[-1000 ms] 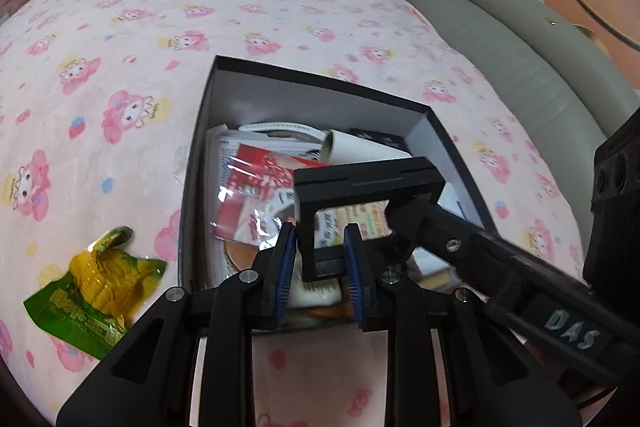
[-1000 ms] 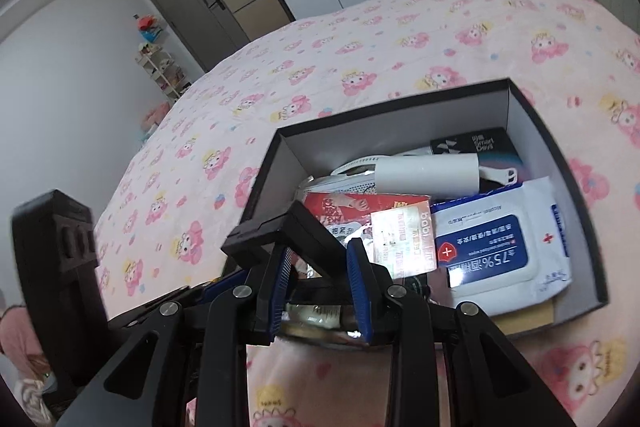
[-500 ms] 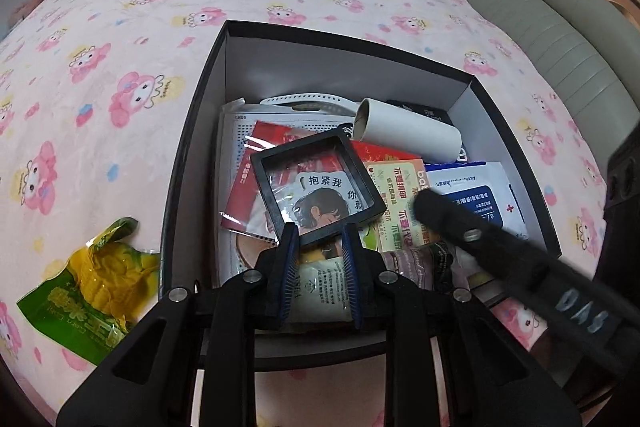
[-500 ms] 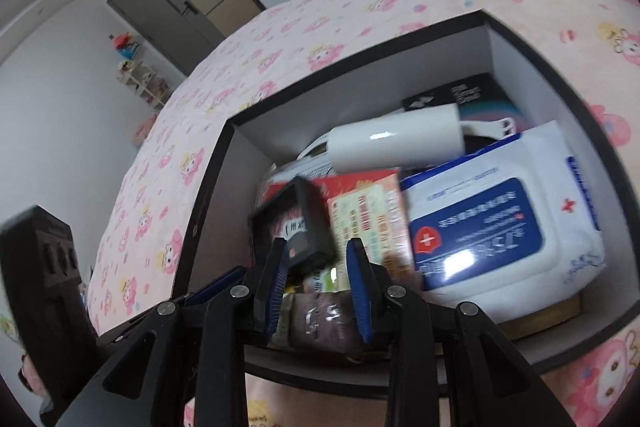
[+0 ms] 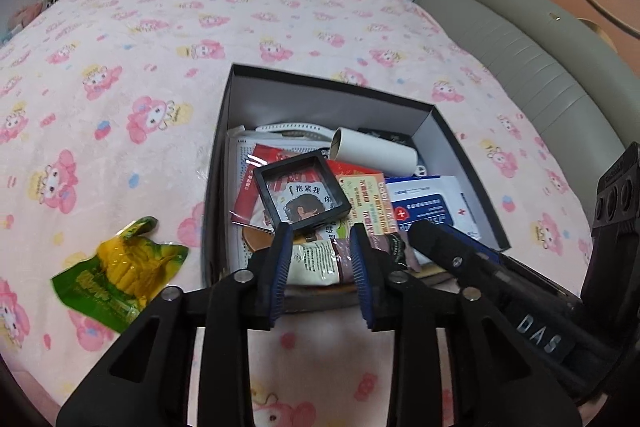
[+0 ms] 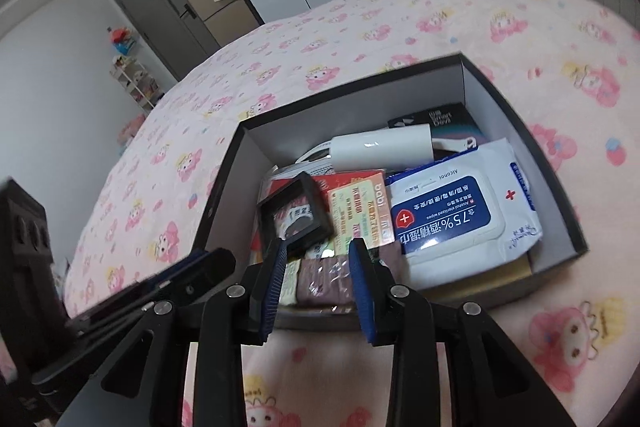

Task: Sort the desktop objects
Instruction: 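Open the left gripper to release the frame and withdraw both grippers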

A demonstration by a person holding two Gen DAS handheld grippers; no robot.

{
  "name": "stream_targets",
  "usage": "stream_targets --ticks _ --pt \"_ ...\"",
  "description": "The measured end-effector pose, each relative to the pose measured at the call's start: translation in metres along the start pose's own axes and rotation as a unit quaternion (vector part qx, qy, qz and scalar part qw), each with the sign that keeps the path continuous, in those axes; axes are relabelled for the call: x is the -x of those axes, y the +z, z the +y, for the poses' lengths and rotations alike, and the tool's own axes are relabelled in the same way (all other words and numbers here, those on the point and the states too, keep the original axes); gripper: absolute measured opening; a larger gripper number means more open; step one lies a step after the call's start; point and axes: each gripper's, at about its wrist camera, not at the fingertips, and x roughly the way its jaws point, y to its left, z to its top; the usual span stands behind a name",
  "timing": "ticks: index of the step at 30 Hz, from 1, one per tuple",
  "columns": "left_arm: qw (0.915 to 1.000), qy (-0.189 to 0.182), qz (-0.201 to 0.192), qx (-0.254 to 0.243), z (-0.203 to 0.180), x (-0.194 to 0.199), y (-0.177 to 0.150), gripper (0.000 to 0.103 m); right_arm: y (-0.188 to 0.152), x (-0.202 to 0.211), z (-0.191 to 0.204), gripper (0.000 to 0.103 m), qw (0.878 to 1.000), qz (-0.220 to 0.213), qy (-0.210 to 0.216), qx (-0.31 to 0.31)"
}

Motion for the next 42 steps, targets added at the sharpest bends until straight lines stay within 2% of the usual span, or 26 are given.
stream_targets --ticks 5,10,19,31,40,42 --pt "0.9999 -0.003 -0.012 -0.002 0.005 0.027 -0.01 0.031 -0.014 0.023 0.024 0.031 0.999 -0.02 -0.021 0.032" --pt "0.9997 -0.002 -0.023 -0.013 0.01 0.055 -0.027 0.031 -0.036 0.045 0.042 0.031 0.998 -0.034 -0.023 0.051" --pt "0.9991 0.011 -0.036 -0.018 0.031 0.102 -0.055 0.031 -0.065 0.066 0.079 0.031 0.996 -0.041 -0.003 0.082" --pt "0.9985 0.041 -0.035 0.014 0.069 0.11 -0.072 0.031 -0.08 0.047 0.114 0.031 0.993 -0.017 0.024 0.116" --pt "0.9965 0.059 -0.036 0.048 0.106 0.102 -0.068 0.031 -0.075 0.016 0.139 0.031 0.989 0.003 0.038 0.141" --pt "0.9956 0.068 -0.035 0.055 0.116 0.096 -0.066 0.035 -0.073 0.003 0.143 0.031 0.988 0.01 0.035 0.147"
